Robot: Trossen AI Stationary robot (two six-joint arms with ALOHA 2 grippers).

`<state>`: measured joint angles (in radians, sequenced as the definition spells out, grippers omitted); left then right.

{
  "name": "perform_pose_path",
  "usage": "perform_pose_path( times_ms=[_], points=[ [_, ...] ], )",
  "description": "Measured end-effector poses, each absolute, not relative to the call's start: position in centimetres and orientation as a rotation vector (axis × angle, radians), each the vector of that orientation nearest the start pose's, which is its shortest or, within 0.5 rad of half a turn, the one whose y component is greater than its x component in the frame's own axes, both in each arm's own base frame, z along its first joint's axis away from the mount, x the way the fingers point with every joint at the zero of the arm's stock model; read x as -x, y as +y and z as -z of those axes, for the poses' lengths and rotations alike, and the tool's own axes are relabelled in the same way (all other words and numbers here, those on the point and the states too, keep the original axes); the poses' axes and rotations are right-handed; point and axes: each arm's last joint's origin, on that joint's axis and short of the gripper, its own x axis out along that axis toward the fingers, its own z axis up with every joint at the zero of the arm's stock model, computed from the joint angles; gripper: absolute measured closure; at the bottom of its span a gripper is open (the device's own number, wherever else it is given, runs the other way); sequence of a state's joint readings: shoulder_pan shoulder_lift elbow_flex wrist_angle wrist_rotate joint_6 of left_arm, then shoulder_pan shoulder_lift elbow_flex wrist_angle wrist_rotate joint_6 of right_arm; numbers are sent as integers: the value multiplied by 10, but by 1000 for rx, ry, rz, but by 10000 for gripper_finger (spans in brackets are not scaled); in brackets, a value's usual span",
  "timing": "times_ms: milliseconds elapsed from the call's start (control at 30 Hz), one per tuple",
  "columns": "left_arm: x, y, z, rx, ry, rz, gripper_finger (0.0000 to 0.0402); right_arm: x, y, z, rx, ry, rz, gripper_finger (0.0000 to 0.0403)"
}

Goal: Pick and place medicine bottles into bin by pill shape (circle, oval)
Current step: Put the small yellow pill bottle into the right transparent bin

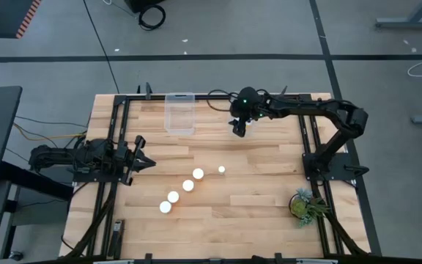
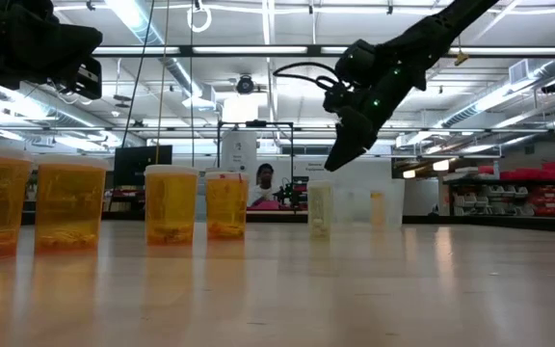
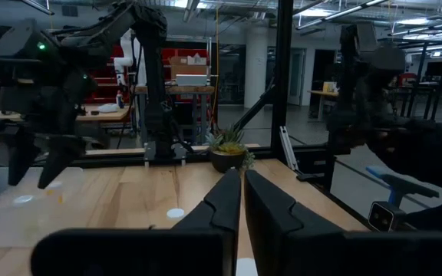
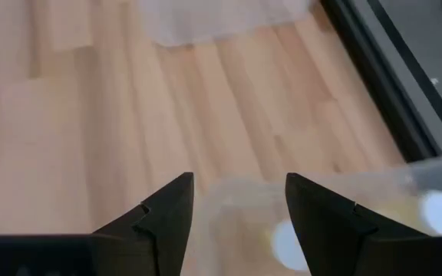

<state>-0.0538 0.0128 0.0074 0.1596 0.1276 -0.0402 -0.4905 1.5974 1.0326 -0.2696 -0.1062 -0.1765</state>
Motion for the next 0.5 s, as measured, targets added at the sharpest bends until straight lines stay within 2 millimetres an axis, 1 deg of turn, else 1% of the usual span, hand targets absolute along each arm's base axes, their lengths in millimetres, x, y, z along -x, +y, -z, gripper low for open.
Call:
perform_pose_path(
  times_ms=[133, 300, 500],
  points=[
    [-96, -9, -180, 34, -150, 184, 373, -303, -136, -217, -54, 820, 233, 189],
    [-96, -9, -180, 34, -150, 184, 366, -314, -109, -217, -33, 818, 158, 189],
    [-96, -9, -180, 34, -150, 184, 373, -326, -73, -219, -11, 791, 66, 189]
  ],
)
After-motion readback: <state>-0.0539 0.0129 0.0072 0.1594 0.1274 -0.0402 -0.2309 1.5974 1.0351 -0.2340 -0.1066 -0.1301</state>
